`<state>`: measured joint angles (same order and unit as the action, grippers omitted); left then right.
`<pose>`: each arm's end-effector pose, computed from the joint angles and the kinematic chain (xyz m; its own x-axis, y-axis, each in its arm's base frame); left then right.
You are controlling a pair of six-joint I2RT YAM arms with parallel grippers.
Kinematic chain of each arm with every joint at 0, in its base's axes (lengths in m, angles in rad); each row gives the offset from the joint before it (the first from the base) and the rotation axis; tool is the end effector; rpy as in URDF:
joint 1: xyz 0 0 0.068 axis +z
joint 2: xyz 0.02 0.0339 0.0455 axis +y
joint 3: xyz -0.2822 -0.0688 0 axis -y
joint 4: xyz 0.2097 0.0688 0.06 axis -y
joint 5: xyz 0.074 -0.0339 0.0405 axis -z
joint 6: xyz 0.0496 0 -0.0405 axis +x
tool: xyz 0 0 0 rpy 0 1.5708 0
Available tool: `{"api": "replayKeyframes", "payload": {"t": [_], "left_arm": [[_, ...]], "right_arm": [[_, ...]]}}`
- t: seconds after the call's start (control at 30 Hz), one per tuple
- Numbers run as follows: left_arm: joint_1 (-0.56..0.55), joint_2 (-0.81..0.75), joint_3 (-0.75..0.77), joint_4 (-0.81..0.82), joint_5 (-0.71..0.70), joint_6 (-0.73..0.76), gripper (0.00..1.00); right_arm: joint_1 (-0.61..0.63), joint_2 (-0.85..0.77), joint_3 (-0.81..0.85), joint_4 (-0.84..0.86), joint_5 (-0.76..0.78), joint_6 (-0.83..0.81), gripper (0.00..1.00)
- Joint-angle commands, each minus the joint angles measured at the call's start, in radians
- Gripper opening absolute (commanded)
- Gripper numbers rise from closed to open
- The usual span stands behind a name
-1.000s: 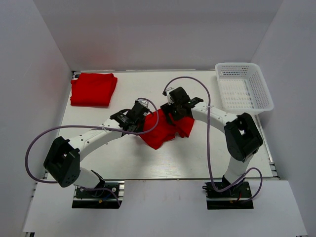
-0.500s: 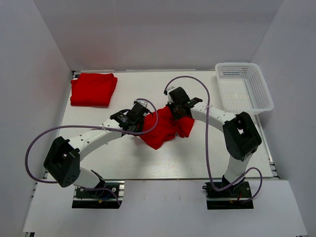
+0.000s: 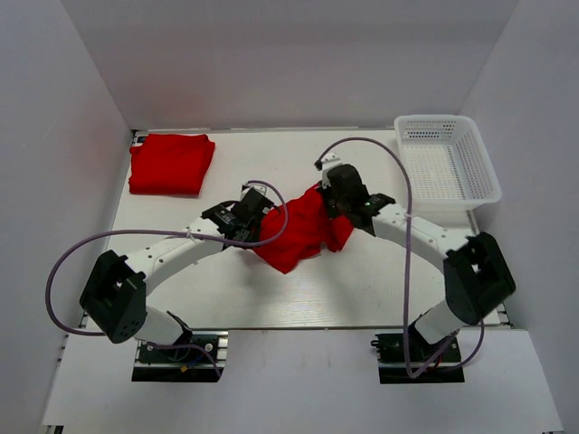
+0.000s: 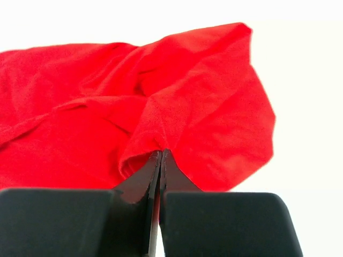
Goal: Fold and stack the t-shirts
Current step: Flatten out the tshirt
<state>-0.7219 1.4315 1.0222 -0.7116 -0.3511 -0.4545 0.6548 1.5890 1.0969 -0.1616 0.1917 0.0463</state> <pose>0.1985 -0.1521 0.2560 -0.8304 0.1819 -0.5267 0.1599 0.9833 0.0874 0.2720 0.1969 0.2748 -0.5040 -0.3297 -0.7983 -0.4550 0.8870 -0.0790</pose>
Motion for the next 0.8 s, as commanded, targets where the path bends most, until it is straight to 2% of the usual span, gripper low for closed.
{"api": "replayKeyframes", "payload": {"t": [0.0, 0.1, 0.13, 0.23, 0.3, 0.37, 0.5, 0.6, 0.77], "left_arm": [[0.004, -0.059, 0.042, -0.023, -0.060, -0.035, 0.00], [0.013, -0.059, 0.105, -0.046, -0.113, -0.049, 0.00], [0.013, -0.059, 0.161, -0.055, -0.144, -0.049, 0.00], [0.013, -0.059, 0.309, -0.077, -0.271, -0.039, 0.00], [0.022, -0.049, 0.428, -0.077, -0.343, -0.001, 0.00], [0.022, -0.040, 0.502, -0.086, -0.394, 0.017, 0.00], [0.042, 0.000, 0.730, -0.149, -0.592, 0.068, 0.00], [0.042, -0.022, 0.820, -0.149, -0.696, 0.140, 0.00], [0.052, -0.167, 0.839, 0.087, -0.700, 0.402, 0.00]], "right_arm": [[-0.003, -0.130, -0.060, 0.129, 0.162, 0.046, 0.00], [-0.003, -0.249, -0.095, 0.223, 0.290, 0.059, 0.00], [-0.004, -0.262, -0.089, 0.231, 0.395, 0.043, 0.00], [-0.009, -0.322, -0.075, 0.309, 0.494, -0.024, 0.00], [-0.024, -0.352, -0.031, 0.358, 0.702, -0.078, 0.00], [-0.033, -0.362, 0.000, 0.381, 0.748, -0.114, 0.00], [-0.069, -0.443, 0.069, 0.485, 0.816, -0.233, 0.00], [-0.089, -0.493, 0.112, 0.543, 0.822, -0.342, 0.00], [-0.110, -0.543, 0.251, 0.557, 0.818, -0.509, 0.00]]}}
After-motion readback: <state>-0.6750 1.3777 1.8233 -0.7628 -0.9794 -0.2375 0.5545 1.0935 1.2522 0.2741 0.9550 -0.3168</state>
